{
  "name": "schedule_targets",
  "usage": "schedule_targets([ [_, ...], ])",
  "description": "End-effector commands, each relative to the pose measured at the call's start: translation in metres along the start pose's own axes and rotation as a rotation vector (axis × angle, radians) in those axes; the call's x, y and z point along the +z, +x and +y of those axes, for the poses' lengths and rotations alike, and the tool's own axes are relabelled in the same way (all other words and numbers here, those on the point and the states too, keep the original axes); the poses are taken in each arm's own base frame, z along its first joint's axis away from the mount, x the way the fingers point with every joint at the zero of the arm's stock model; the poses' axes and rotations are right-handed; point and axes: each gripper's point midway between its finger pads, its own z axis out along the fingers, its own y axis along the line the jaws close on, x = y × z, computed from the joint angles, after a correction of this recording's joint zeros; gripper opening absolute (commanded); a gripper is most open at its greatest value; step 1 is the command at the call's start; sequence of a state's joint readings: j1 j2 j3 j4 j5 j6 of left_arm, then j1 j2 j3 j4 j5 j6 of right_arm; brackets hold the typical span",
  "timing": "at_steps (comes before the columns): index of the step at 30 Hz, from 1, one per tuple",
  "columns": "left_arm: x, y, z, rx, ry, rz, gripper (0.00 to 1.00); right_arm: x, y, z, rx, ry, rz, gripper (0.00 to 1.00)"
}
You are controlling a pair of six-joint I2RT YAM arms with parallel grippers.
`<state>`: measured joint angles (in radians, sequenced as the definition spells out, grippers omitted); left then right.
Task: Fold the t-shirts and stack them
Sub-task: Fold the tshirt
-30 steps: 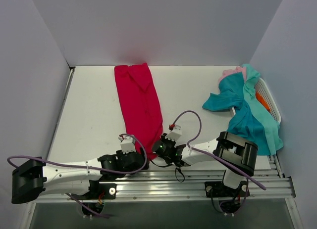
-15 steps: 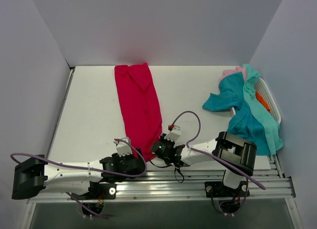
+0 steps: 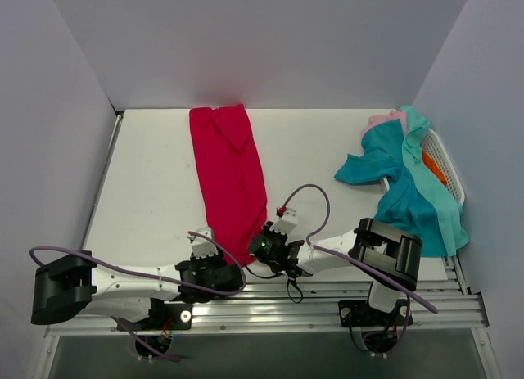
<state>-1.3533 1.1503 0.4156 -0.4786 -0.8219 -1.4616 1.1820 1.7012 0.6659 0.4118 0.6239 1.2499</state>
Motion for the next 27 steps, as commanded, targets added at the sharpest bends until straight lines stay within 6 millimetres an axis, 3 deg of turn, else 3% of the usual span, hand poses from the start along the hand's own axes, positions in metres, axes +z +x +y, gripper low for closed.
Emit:
schedule_targets([
  [1,0.005,-0.004,0.004,-0.099,-0.036,-0.046,0.43,0.000,0.020,-0.023,-0.085,0.068,0.045,0.00],
  [4,0.006,-0.002,0.006,-0.089,-0.039,-0.046,0.35,0.001,0.023,-0.025,-0.090,0.070,0.049,0.00],
  [5,0.007,-0.002,0.007,-0.088,-0.042,-0.050,0.27,0.002,0.024,-0.026,-0.089,0.072,0.051,0.00],
  [7,0.007,-0.001,0.010,-0.085,-0.047,-0.049,0.24,0.001,0.028,-0.029,-0.094,0.075,0.057,0.00],
  [8,0.007,-0.002,0.015,-0.083,-0.062,-0.051,0.12,0.001,0.029,-0.029,-0.092,0.073,0.059,0.00],
  [11,0.003,-0.005,0.020,-0.086,-0.070,-0.050,0.04,-0.004,0.033,-0.035,-0.098,0.081,0.068,0.00],
  [17,-0.008,-0.012,0.033,-0.092,-0.069,-0.040,0.02,-0.026,0.035,-0.051,-0.133,0.115,0.039,0.00],
  [22,-0.013,-0.016,0.023,-0.096,-0.029,-0.031,0.02,-0.040,0.038,-0.063,-0.163,0.153,0.020,0.00],
  [27,-0.016,-0.017,0.026,-0.075,-0.054,-0.027,0.02,-0.051,0.040,-0.078,-0.183,0.186,0.000,0.00],
])
